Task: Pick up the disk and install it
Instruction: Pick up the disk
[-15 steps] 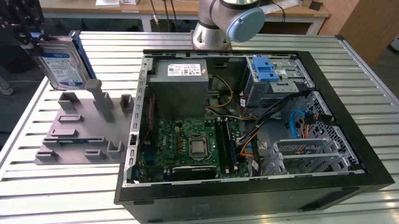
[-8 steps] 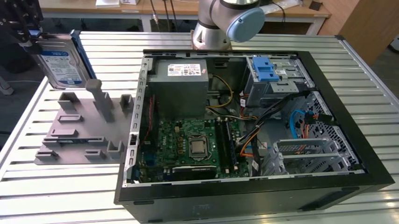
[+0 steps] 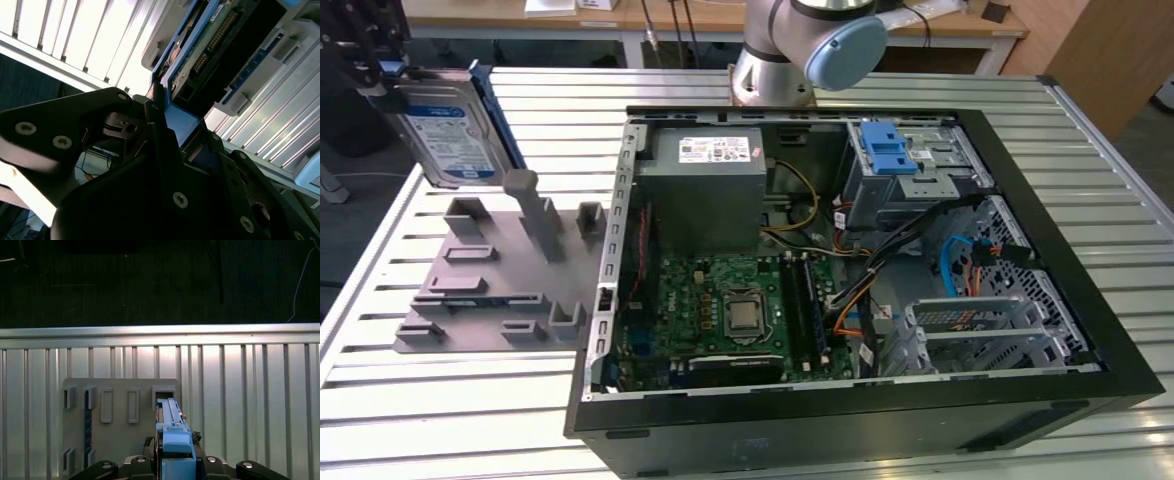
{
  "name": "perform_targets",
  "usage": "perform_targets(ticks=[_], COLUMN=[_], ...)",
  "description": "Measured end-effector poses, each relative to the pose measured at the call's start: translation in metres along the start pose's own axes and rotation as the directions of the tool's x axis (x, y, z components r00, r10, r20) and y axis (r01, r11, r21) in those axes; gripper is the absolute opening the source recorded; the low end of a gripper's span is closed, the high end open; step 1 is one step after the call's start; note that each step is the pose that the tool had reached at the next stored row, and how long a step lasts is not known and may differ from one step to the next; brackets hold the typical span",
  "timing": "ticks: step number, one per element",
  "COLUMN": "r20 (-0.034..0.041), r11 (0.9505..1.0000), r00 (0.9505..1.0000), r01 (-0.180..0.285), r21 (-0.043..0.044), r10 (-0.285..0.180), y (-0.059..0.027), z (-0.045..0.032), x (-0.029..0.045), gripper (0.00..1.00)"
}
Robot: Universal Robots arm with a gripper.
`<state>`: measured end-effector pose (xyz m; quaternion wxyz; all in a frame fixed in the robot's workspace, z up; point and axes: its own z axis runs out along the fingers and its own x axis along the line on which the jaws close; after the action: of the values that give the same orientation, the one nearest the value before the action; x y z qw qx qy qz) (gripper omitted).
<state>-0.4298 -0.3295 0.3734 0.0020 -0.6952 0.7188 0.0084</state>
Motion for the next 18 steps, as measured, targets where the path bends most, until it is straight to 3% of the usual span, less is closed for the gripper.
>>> perform_targets(ticks=[13, 18], r20=[0.0000, 0.0000], r11=[1.0000, 1.0000], r00=[1.0000, 1.0000], r01=[0.000, 0.000], r21=[0.0004, 0.0006], r10=[0.000, 0.000], y=[0.0002, 0.0002], z=[-0.0151, -0.0174], x=[-0.0002, -0.0002], gripper=[0.36, 0.36])
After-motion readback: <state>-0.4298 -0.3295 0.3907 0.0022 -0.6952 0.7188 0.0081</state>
